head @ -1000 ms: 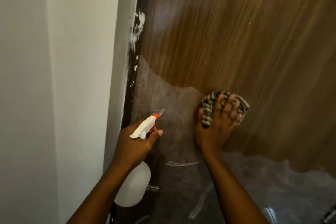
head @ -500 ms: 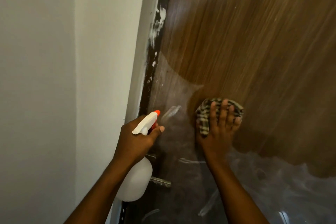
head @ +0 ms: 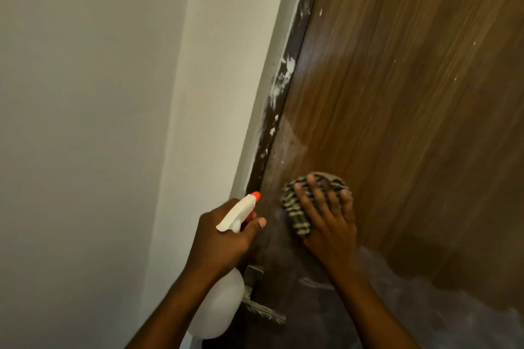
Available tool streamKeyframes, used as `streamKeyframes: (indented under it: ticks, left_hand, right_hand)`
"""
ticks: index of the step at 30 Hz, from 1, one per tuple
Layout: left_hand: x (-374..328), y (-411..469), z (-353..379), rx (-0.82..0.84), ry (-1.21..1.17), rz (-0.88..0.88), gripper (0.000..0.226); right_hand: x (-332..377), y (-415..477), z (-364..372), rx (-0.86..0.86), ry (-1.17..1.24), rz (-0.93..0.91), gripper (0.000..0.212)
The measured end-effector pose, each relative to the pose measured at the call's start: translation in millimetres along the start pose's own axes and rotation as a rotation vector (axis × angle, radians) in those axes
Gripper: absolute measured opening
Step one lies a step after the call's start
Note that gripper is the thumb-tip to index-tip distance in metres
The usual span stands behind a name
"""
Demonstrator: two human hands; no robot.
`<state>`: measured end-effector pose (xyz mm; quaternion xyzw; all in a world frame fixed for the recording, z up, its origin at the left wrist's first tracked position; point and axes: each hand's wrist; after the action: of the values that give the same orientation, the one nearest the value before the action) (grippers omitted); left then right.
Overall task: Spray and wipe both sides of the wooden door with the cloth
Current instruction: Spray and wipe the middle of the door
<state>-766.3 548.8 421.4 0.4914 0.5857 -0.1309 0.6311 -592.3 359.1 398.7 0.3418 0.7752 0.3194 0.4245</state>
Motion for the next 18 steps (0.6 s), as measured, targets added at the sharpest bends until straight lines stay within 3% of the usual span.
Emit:
streamKeyframes:
  ticks: [4, 8, 14, 16, 18]
  left_hand:
    - [-2, 0, -5, 0.002, -0.029, -0.019, 0.039]
    - [-3, 4, -6, -0.018, 0.003, -0.028, 0.039]
    - [4, -8, -1, -0.015, -0.028, -0.007, 0.043]
    - [7, -15, -1, 0.002, -0.035, -0.045, 0.059]
    - [10, -19, -2, 0.009, -0.032, -0.088, 0.059]
  right_hand:
    - [7, 92, -26, -0.047, 0.018, 0.243, 0.072]
    - [29, 149, -33, -0.012, 0.027, 0.208, 0.070]
    - [67, 50, 12, 0.084, 0.121, -0.205, 0.063]
    - [74, -4, 26, 0.143, 0.131, -0.239, 0.061]
    - [71, -42, 34, 0.173, 0.125, -0.234, 0.063]
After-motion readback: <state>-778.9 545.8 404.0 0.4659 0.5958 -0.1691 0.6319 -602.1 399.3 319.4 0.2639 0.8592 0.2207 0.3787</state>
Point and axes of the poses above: each hand's wrist, its own y-axis towards the middle knuckle, its own z-axis out of the palm, x = y × z
